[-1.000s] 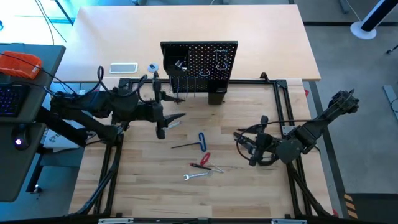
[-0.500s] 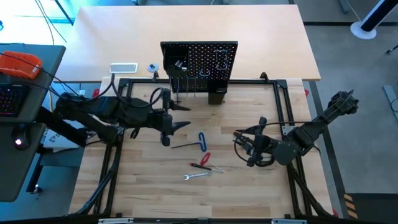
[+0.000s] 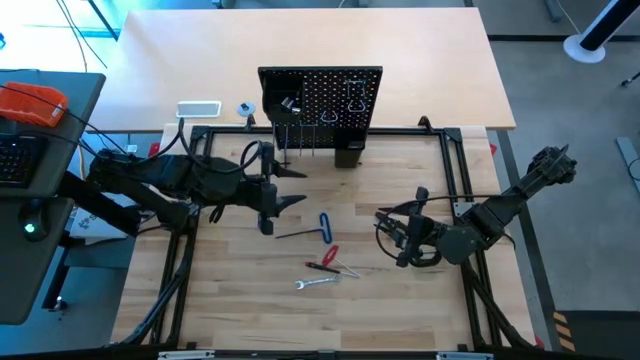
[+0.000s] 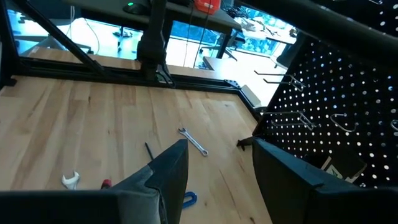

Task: Hang tools onto peg board
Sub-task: Hang the wrench on the pegboard

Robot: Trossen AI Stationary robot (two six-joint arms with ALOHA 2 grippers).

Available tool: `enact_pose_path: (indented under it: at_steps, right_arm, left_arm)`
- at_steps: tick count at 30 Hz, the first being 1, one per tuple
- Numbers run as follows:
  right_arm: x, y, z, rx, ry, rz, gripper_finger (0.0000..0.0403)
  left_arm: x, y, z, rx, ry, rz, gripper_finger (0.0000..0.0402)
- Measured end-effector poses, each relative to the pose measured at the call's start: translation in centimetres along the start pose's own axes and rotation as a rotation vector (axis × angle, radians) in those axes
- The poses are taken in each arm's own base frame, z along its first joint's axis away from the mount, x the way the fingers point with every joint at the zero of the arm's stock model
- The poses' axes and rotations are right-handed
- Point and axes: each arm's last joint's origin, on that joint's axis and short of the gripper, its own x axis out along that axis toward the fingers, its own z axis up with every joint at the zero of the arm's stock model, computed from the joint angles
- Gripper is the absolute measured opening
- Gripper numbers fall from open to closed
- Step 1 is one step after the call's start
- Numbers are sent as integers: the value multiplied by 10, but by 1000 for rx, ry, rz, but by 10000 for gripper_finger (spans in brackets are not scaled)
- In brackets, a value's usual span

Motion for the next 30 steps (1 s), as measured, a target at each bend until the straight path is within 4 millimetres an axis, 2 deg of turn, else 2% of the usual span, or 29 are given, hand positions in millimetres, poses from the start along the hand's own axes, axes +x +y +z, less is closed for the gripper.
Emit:
enact_pose_path:
  at_steps: [12, 22, 30]
  right_arm:
    - [1, 1, -1, -7, 12, 41, 174]
    - [1, 1, -5, 12, 41, 55, 174]
    - [1, 1, -5, 11, 42, 58, 174]
  left_arm:
    - [1, -9, -11, -56, 76, -107, 202]
    - [26, -49, -44, -44, 159, -208, 202]
    - [40, -70, -62, -48, 149, -252, 202]
